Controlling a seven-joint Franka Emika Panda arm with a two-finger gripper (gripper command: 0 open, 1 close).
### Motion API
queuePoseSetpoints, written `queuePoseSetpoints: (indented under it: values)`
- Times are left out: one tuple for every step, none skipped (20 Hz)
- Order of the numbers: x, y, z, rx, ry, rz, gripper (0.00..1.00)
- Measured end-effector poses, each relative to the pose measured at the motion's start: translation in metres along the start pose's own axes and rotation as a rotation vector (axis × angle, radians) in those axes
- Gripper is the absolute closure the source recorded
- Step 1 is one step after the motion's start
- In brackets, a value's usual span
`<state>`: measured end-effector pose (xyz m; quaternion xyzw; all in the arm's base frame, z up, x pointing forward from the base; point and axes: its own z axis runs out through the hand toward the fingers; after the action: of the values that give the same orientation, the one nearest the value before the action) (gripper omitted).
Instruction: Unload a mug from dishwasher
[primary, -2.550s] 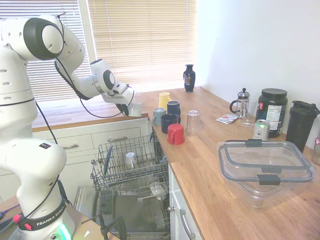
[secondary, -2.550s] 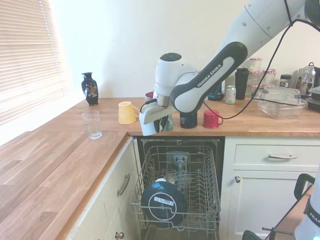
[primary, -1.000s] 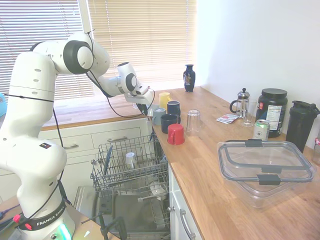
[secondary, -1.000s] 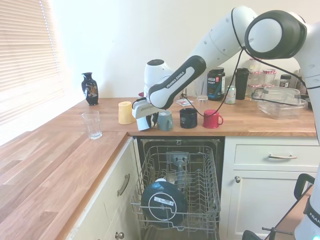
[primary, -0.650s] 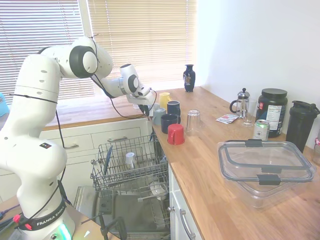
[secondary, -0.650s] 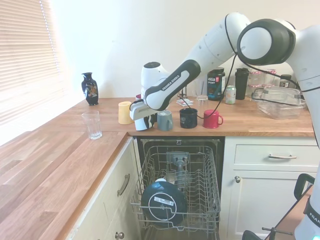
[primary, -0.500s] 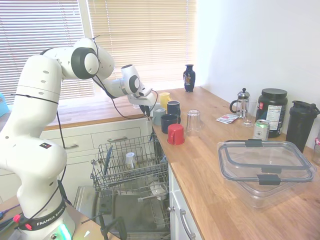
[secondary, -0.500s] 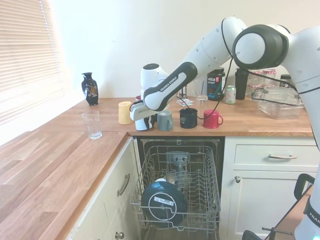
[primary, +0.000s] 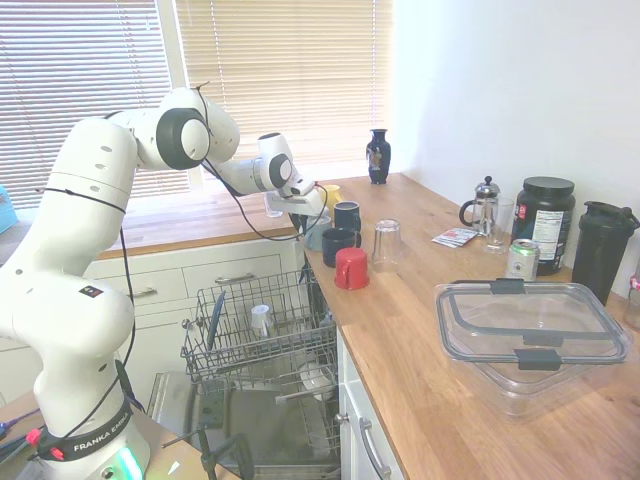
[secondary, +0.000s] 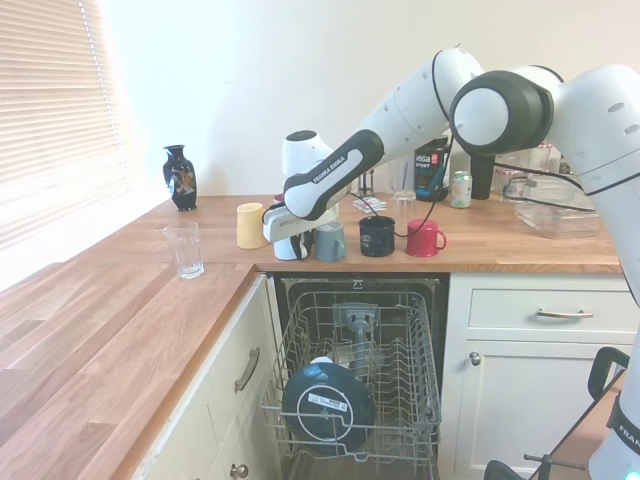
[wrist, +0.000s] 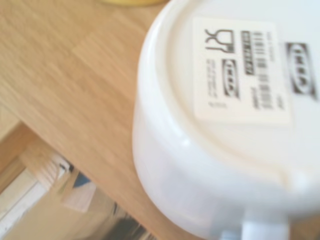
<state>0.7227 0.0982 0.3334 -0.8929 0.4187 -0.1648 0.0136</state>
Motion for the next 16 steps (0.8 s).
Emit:
queuePoseSetpoints:
  values:
    - [0.0, -0.002, 0.001, -0.002, -0.004, -0.002, 0.0]
    - [0.0, -0.004, 0.001, -0.005, -0.006, -0.006, 0.0]
    - [0.0, -0.005, 0.001, -0.006, -0.007, -0.008, 0.0]
    - [0.0, -0.007, 0.002, -0.006, -0.008, -0.009, 0.0]
    - [-0.001, -0.008, 0.002, -0.005, -0.008, -0.009, 0.0]
    - [-0.002, -0.008, 0.002, -0.004, -0.008, -0.01, 0.0]
    - [-0.002, -0.009, 0.002, -0.003, -0.008, -0.011, 0.0]
    - [-0.002, -0.009, 0.002, -0.003, -0.008, -0.011, 0.0]
    - [-0.003, -0.01, 0.002, -0.003, -0.009, -0.011, 0.0]
    - [-0.004, -0.011, 0.002, -0.002, -0.009, -0.012, 0.0]
    - [-0.006, -0.012, 0.002, 0.0, -0.009, -0.013, 0.0]
    - [-0.008, -0.014, 0.0, 0.003, -0.008, -0.015, 0.0]
    - [-0.009, -0.016, -0.001, 0.007, -0.007, -0.017, 0.0]
    - [-0.01, -0.018, -0.003, 0.01, -0.006, -0.018, 0.0]
    - [-0.01, -0.018, -0.003, 0.011, -0.005, -0.017, 0.0]
    - [-0.009, -0.018, -0.003, 0.012, -0.003, -0.015, 0.0]
